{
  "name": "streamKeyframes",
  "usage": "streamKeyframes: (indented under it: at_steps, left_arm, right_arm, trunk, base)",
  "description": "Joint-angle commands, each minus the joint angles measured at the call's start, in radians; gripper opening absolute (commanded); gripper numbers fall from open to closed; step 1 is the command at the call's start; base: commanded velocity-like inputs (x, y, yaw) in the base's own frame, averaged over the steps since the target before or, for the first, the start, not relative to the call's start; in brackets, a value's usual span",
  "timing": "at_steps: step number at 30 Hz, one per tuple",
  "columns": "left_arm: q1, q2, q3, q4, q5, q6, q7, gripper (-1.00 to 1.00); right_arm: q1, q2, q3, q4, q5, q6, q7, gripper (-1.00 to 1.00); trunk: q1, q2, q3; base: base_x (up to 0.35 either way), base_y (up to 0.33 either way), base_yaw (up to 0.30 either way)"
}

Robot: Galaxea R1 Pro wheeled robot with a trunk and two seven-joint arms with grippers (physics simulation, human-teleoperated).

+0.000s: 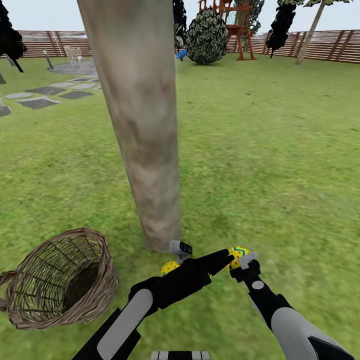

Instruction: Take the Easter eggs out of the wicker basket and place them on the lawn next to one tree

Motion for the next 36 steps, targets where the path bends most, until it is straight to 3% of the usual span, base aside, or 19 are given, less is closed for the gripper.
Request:
streamKeyframes:
  at_steps: [1,6,10,13,20,28,36]
  left_arm:
    - [0.000,0.000,0.000,0.000,0.009,0.008,0.001,1.00]
    - [0.000,0.000,0.000,0.001,0.010,0.008,0.001,1.00]
    - [0.000,0.000,0.000,0.000,0.010,0.009,0.001,1.00]
    - [0.000,0.000,0.000,0.000,0.010,0.009,0.001,1.00]
    - [0.000,0.000,-0.001,0.000,0.011,0.009,0.001,1.00]
    - [0.000,0.001,0.000,0.002,0.011,0.007,0.000,1.00]
    - [0.000,0.001,0.000,0.002,0.011,0.007,0.001,1.00]
  right_arm:
    - [-0.001,0.000,-0.008,0.003,0.010,-0.005,0.002,-1.00]
    - [-0.001,-0.007,-0.012,0.001,0.003,0.000,0.020,-1.00]
    - [-0.001,-0.009,-0.017,0.000,-0.002,0.003,0.127,-1.00]
    - [-0.001,-0.009,-0.017,-0.001,-0.005,0.004,0.148,-1.00]
    - [-0.001,-0.002,-0.016,-0.008,-0.005,-0.003,0.138,-1.00]
    - [-0.001,0.000,-0.014,-0.005,-0.005,-0.004,0.136,-1.00]
    - [-0.001,-0.001,-0.014,-0.009,-0.006,-0.004,0.101,-1.00]
  trunk:
    - [0.004,-0.008,-0.004]
    - [0.023,-0.043,-0.020]
    - [0.038,-0.071,-0.032]
    - [0.050,-0.092,-0.041]
    - [0.077,-0.141,-0.063]
    - [0.077,-0.141,-0.063]
    - [0.077,-0.141,-0.063]
  base:
    - [0.000,0.000,0.000]
    - [0.000,0.000,0.000]
    - [0.000,0.000,0.000]
    - [0.000,0.000,0.000]
    - [0.000,0.000,0.000]
    - [0.000,0.000,0.011]
    - [0.002,0.000,0.255]
